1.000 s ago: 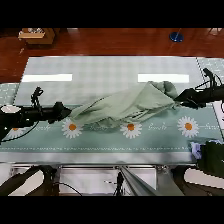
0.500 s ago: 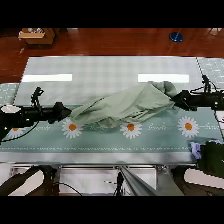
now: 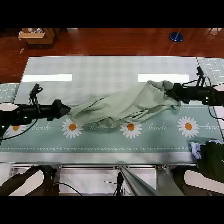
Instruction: Fold the shirts.
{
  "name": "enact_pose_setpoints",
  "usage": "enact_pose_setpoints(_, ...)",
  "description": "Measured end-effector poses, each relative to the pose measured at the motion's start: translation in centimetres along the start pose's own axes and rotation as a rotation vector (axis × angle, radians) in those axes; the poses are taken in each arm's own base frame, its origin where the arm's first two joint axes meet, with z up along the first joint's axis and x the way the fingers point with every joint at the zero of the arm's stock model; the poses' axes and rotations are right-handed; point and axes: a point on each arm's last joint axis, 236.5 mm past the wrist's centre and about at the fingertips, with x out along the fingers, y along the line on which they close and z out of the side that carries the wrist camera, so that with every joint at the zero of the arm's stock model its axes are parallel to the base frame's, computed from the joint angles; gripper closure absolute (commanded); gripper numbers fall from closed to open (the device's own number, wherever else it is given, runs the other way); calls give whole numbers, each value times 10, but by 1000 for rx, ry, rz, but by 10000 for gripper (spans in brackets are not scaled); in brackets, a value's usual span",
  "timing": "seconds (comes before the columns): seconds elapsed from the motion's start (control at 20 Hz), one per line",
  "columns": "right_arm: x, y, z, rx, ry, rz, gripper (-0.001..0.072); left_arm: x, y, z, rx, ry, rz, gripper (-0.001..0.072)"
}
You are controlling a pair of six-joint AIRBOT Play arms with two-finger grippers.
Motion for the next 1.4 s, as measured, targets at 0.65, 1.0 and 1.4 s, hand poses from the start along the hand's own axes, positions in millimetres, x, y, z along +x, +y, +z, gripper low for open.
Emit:
enact_pose_setpoints(0.65,-409,328,83,-657,-994,184,697,-367,-400,38,775,-783,-548,668)
enact_pose_setpoints(1.0,-493,359,-19,-828,-1093,-111,696,-381,-470,-108,1038,-751,-440,668)
enact_pose_setpoints(1.4,-460,268,-79,-688,-781,-416,697,-343,-384,-123,923,-665,59,668)
